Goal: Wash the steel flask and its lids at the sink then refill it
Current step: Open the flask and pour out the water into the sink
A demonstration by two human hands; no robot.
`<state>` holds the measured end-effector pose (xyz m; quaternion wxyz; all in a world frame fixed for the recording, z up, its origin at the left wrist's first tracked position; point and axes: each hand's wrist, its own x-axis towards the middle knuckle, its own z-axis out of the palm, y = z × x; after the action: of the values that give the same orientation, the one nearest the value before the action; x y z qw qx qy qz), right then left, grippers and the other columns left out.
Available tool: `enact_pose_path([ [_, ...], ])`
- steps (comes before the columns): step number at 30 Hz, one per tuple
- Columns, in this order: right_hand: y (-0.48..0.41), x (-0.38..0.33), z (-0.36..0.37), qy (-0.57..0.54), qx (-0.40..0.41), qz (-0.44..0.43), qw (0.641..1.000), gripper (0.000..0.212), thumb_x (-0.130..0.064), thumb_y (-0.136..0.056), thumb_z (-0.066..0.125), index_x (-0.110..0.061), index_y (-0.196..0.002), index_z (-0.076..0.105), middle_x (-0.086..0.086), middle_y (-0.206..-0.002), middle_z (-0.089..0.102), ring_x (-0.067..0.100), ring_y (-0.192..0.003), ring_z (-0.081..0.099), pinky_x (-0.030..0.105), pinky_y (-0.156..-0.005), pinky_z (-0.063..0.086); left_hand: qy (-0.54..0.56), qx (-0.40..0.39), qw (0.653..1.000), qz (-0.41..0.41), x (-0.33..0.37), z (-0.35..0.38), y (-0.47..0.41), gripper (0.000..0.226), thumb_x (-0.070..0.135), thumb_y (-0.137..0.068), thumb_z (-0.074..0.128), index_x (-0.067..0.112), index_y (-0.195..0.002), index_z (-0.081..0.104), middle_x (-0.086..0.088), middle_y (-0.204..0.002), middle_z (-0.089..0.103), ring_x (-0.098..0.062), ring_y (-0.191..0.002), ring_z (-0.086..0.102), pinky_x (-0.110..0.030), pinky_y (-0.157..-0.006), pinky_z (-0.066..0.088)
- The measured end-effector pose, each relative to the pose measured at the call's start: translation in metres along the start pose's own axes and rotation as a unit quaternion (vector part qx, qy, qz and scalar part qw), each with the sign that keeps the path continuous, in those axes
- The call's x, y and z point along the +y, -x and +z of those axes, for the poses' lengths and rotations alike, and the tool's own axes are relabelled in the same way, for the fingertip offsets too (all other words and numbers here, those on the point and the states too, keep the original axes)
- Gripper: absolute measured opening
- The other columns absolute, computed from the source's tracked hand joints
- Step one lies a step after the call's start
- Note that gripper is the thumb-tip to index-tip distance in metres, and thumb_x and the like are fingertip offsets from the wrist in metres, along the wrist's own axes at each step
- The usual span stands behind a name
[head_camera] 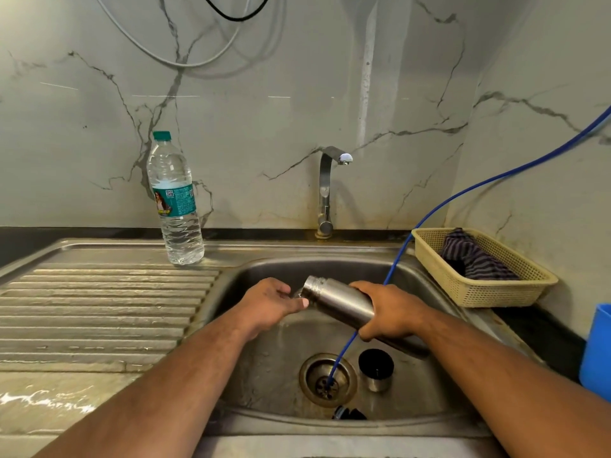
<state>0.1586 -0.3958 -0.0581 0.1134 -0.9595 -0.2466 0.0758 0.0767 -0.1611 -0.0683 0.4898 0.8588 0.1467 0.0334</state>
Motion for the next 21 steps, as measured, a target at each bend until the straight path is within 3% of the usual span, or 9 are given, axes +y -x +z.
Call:
enact_pose_path([
  [3,-0.003,0.007,-0.001,-0.009,0.001,0.010,1.000,0.106,-0.041,-0.068,0.088,-0.039,-0.156,0.029,-0.003,-0.137,0.058,0.015,-0.109,0.059,0.038,-0.097,0.055,-0.008,0.007,1.000,0.006,-0.002,0.000,-0.004,0.059,0.037,-0.084,0.082,0.018,-0.133,0.058,0.003,-0.112,0.065,-0.010,-0.099,0.061,-0.028,-0.078,0.049],
  [12,-0.004,0.016,-0.006,0.029,0.009,0.021,0.999,0.108,-0.038,-0.067,0.088,-0.044,-0.156,0.027,-0.004,-0.138,0.057,0.015,-0.110,0.058,0.038,-0.095,0.056,-0.037,0.028,0.999,-0.001,-0.010,-0.003,-0.013,0.053,0.039,-0.082,0.083,0.017,-0.127,0.063,0.002,-0.108,0.067,-0.014,-0.100,0.064,-0.032,-0.088,0.054],
  [18,-0.005,0.018,-0.006,0.038,0.017,0.015,0.999,0.108,-0.035,-0.067,0.088,-0.045,-0.155,0.026,-0.004,-0.137,0.057,0.014,-0.111,0.058,0.038,-0.095,0.056,-0.046,0.038,0.998,0.001,-0.009,-0.005,-0.012,0.046,0.047,-0.087,0.077,0.020,-0.123,0.066,0.001,-0.111,0.068,-0.012,-0.089,0.060,-0.028,-0.071,0.046],
  [21,-0.005,0.018,-0.006,0.048,0.020,0.011,0.999,0.107,-0.034,-0.068,0.088,-0.045,-0.155,0.027,-0.005,-0.137,0.057,0.015,-0.112,0.057,0.037,-0.094,0.055,-0.047,0.047,0.998,0.004,-0.010,-0.006,-0.012,0.044,0.049,-0.088,0.075,0.021,-0.121,0.068,0.002,-0.111,0.068,-0.012,-0.095,0.061,-0.029,-0.075,0.048],
])
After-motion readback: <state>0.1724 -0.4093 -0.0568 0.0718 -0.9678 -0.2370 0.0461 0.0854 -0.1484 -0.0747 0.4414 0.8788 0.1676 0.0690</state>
